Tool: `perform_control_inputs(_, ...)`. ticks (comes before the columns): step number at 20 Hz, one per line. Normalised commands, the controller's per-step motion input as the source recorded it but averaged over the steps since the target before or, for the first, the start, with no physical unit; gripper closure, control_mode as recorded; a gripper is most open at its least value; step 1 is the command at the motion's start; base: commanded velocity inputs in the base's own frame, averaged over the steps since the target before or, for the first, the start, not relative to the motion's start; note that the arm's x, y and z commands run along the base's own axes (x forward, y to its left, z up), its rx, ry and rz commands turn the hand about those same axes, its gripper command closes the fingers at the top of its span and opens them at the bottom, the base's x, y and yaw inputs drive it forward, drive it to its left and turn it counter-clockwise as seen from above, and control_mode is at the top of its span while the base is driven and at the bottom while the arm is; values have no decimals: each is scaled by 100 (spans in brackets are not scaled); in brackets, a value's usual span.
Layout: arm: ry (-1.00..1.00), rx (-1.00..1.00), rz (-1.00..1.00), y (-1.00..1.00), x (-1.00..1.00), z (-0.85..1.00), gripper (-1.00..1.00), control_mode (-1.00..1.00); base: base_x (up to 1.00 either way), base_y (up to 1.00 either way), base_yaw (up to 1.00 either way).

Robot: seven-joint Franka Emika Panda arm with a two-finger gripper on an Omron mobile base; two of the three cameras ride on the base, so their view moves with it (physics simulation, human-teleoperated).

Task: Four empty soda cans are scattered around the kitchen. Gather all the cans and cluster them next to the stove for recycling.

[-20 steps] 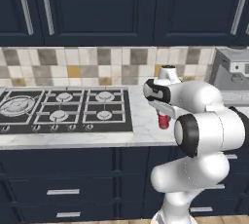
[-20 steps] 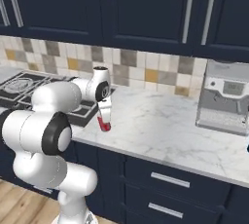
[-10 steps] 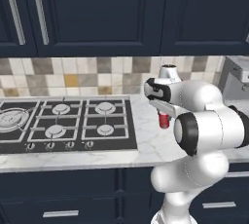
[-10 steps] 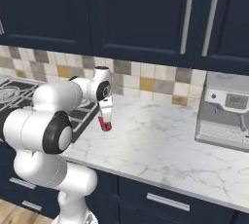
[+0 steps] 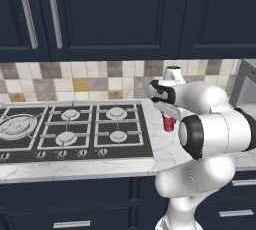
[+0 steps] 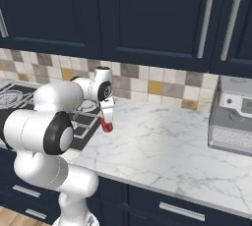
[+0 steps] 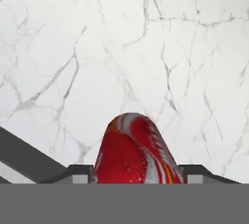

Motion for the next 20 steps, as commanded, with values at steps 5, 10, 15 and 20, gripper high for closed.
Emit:
perform_control_inputs(5, 0, 0, 0, 0, 0, 0, 100, 100, 1, 1, 0)
perform_control_inputs(10, 0, 0, 0, 0, 0, 0, 100, 100, 0, 0, 0)
perform_control_inputs(15, 0, 0, 0, 0, 0, 0, 100, 100, 0, 0, 0)
perform_control_inputs(20, 0, 0, 0, 0, 0, 0, 100, 100, 0, 0, 0)
